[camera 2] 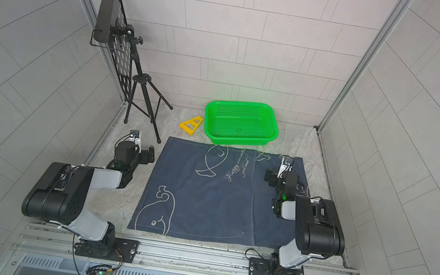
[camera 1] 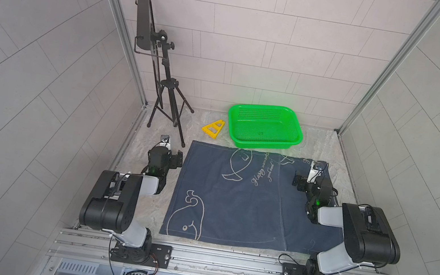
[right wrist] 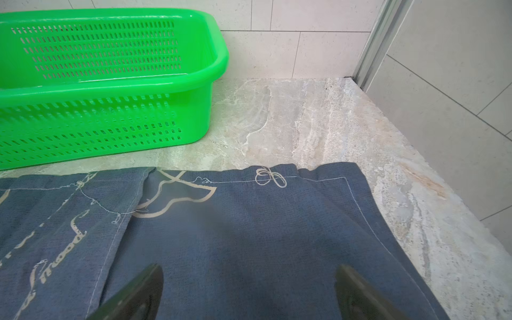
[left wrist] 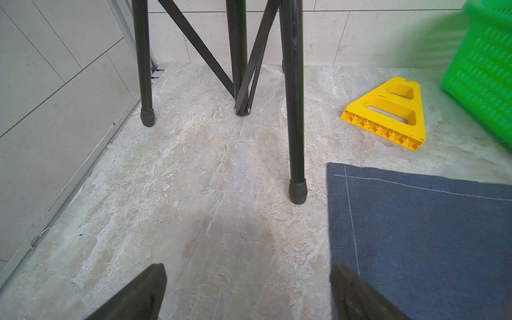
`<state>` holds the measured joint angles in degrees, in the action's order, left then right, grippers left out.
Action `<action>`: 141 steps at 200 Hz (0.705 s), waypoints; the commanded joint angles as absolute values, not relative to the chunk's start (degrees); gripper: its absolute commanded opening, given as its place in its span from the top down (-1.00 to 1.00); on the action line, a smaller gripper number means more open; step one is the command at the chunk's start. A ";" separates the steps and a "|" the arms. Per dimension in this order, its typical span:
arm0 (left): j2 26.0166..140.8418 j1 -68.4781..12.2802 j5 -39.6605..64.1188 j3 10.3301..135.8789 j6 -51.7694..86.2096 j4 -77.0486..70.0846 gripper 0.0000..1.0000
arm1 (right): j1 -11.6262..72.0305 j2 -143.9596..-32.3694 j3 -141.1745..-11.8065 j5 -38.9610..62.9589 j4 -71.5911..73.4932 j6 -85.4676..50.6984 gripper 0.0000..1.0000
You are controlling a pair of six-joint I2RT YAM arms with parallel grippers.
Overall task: Roll up the pillowcase
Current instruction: Fold the pillowcase at the center of the board.
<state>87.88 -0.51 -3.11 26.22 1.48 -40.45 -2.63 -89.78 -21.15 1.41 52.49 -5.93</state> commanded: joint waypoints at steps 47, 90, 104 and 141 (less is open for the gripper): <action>88.11 -0.35 -3.52 26.10 1.26 -41.18 -1.00 | -2.46 -89.56 -21.64 0.88 52.69 -5.36 -1.00; 87.47 -0.30 -2.68 25.71 0.97 -41.57 -1.00 | -2.50 -89.10 -21.11 1.23 53.35 -5.36 -1.00; 85.77 -0.43 1.43 27.64 -1.07 -37.55 -1.00 | -2.44 -86.45 -20.08 1.21 53.47 -5.28 -1.00; 78.13 -2.08 7.54 35.82 -1.42 -15.96 -1.00 | -2.53 -68.48 -22.82 1.76 32.09 -2.97 -1.00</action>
<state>83.13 -0.95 1.58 30.50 -0.56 -28.51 -2.61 -78.81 -20.34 1.23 45.82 -5.50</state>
